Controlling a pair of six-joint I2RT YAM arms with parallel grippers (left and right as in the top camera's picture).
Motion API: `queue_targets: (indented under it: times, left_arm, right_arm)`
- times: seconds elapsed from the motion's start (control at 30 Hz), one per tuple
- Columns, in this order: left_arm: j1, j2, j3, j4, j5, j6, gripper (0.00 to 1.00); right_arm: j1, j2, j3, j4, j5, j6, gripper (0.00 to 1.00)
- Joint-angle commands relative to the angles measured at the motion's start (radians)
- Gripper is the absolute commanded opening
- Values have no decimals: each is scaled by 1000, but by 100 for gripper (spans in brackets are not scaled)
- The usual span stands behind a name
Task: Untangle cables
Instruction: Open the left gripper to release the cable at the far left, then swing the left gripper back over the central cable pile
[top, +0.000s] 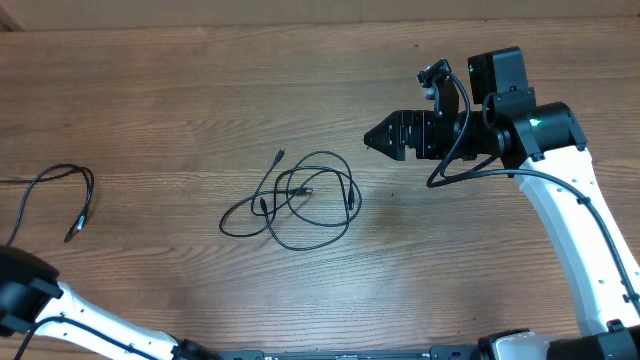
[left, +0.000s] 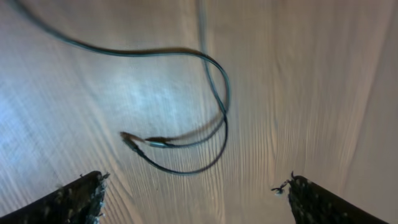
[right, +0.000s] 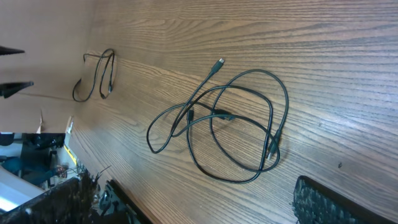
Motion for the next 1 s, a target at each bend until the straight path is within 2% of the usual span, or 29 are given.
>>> queue_targets:
  times: [0.0,0.1,0.37,0.4,0.5,0.6,0.73,0.83,0.97]
  left_arm:
    - [-48,1,2,-6,113,242,93]
    - [-117,1,1,-20,122,364,100]
    - [-335,1,1,-35,124,551,100]
    - [-412,1,1,-36,129,621,100]
    - [-532,1,1,-38,225,789,100]
    - [-650,1,1,-38,256,902,100]
    - [-792,1,1,-38,172,928,100]
    - [-892,1,1,-38,130,938,100]
    - [-1000,-4,1,-38,74,877,100]
  right_arm:
    - [-3,-7,32,6,3,-4,100]
    - [-3,-7,32,20,-1,23,100]
    - [-3,-7,32,43,-3,57,100]
    - [-7,-7,32,61,1,93,100]
    - [-24,-7,32,93,4,139,100]
    - [-56,-7,32,107,32,227,100]
    - [-133,-7,32,100,48,307,100]
    - [-224,-7,32,79,28,315,100]
    - [-327,-7,32,28,5,307,100]
